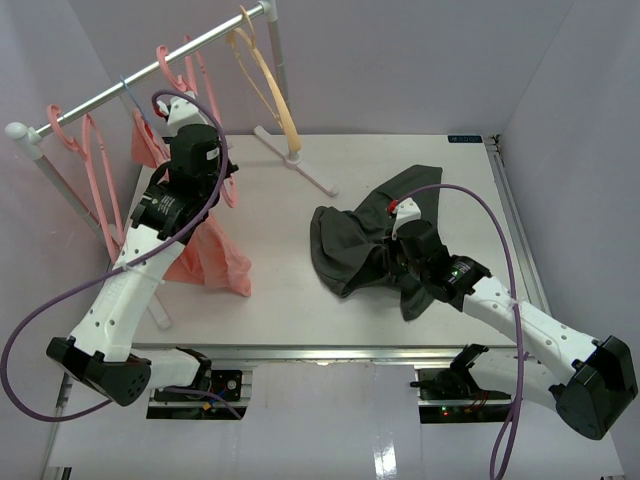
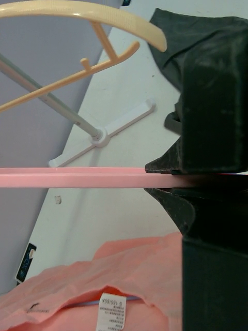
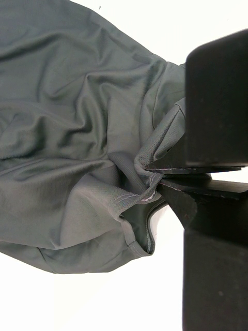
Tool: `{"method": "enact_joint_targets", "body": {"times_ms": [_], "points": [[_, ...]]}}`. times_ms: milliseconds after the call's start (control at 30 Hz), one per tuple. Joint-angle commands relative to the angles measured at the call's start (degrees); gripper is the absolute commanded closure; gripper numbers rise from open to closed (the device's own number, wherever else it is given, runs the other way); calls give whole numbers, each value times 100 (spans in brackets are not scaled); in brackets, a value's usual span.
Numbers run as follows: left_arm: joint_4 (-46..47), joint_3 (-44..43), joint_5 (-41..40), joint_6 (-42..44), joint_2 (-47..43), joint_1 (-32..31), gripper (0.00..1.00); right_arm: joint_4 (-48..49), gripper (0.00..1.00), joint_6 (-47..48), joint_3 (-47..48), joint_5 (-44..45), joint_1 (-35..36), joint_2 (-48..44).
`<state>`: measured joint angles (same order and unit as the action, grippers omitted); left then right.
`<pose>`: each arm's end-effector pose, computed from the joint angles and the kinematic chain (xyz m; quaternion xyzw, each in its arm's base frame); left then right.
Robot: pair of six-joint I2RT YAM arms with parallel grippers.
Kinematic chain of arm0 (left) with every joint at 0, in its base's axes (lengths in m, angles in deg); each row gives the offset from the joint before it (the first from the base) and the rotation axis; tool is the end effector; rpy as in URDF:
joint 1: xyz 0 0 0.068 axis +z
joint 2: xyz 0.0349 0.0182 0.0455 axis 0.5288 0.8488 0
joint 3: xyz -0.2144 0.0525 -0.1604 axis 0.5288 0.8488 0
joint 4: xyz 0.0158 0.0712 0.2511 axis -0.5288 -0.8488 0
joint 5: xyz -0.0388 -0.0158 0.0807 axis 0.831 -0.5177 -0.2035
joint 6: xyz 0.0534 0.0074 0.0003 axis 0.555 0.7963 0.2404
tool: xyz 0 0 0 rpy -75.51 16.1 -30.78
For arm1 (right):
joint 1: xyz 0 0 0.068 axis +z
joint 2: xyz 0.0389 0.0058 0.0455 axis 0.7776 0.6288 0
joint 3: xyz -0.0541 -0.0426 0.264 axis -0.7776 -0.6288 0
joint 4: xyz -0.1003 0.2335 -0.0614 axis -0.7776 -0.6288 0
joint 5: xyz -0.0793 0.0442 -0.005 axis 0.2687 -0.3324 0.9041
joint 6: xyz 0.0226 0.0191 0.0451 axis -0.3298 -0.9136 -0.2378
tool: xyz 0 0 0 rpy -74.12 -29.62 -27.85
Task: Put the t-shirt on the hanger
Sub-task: Pick up the hanger from the clothesline.
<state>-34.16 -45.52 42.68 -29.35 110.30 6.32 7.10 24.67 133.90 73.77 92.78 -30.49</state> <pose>0.2395 -0.0932 0.4581 -0.1569 0.7895 -0.0204 0.5930 0.1766 0.1431 0.2738 -0.1444 0.8628 0.0955 0.4751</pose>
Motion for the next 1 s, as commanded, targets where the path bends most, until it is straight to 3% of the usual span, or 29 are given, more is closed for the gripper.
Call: {"method": "enact_joint_targets", "body": {"times_ms": [0, 267, 433, 600, 967], "points": [[26, 200, 615, 397, -227, -6, 100, 209, 92, 47, 0, -18, 0, 34], [155, 435, 499, 710, -639, -6, 100, 198, 92, 47, -6, -9, -1, 8], [-301, 405, 921, 903, -758, -6, 100, 165, 92, 47, 9, -7, -8, -47], [-791, 1001, 1408, 769, -986, -6, 100, 147, 92, 6, 23, 48, -8, -14], [-664, 2395, 3848, 1229, -1156, -20, 100, -261, 92, -204, 409, 597, -287, 261]]}}
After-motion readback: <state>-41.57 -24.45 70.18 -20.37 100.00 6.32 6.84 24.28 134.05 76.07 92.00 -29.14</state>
